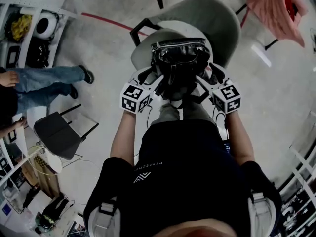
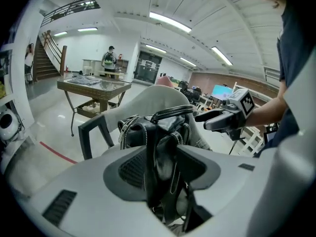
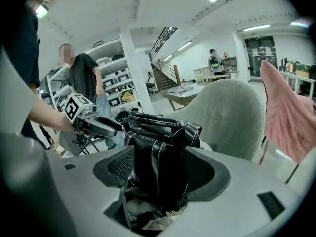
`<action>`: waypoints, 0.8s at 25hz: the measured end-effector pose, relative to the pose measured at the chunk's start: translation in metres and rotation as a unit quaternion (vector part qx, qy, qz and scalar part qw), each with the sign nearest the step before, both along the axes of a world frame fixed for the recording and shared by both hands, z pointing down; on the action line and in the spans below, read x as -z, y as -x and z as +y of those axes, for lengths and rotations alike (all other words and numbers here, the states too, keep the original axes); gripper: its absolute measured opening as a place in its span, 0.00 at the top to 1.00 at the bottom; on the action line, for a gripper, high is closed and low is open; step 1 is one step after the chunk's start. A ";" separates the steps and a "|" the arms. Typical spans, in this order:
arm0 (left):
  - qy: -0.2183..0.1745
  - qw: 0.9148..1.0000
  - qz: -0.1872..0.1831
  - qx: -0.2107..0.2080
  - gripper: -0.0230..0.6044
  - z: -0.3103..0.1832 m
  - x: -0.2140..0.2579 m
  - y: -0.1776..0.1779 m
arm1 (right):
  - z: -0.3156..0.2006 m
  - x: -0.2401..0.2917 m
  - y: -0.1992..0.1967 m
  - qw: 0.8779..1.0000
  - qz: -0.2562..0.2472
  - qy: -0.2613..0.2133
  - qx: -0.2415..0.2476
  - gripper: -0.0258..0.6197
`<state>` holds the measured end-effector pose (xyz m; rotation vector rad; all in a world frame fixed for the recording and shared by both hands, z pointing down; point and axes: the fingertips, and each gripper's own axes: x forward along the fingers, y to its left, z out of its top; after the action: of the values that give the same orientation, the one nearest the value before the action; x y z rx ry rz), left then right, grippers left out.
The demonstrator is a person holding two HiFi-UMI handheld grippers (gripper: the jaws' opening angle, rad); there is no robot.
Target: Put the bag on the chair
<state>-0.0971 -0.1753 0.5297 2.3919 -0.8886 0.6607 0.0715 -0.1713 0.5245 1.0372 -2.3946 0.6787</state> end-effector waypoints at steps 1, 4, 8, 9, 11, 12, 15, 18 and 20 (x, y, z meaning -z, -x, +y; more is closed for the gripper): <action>-0.002 1.000 0.004 0.003 0.67 0.002 0.002 0.000 | 0.004 0.001 0.002 1.000 0.000 0.000 0.001 0.45; -0.007 1.000 0.014 0.004 0.76 0.010 0.011 -0.001 | 0.015 0.003 0.009 1.000 -0.006 0.004 0.003 0.48; -0.013 1.000 0.008 -0.009 0.84 0.019 0.018 -0.004 | 0.023 0.014 0.018 1.000 -0.012 -0.007 -0.005 0.61; -0.016 1.000 0.002 -0.014 0.86 0.021 0.020 -0.006 | 0.024 0.018 0.019 1.000 -0.013 -0.013 -0.009 0.67; -0.025 0.999 -0.007 -0.024 0.88 0.026 0.025 -0.010 | 0.027 0.027 0.021 0.999 -0.015 -0.023 -0.016 0.74; -0.028 0.999 -0.008 -0.028 0.89 0.028 0.029 -0.013 | 0.029 0.031 0.021 0.999 -0.015 -0.026 -0.019 0.75; -0.033 0.999 0.001 -0.030 0.90 0.030 0.042 -0.021 | 0.031 0.042 0.023 0.999 -0.006 -0.032 -0.024 0.78; -0.033 0.999 0.011 -0.028 0.91 0.033 0.049 -0.023 | 0.035 0.047 0.026 0.999 0.003 -0.035 -0.030 0.81; -0.032 0.999 0.013 -0.029 0.91 0.036 0.050 -0.024 | 0.037 0.050 0.029 0.999 0.001 -0.034 -0.033 0.82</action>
<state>-0.0733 -0.1390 0.4795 2.4858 -0.8429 0.6308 0.0429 -0.1340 0.4746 1.1482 -2.4066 0.6208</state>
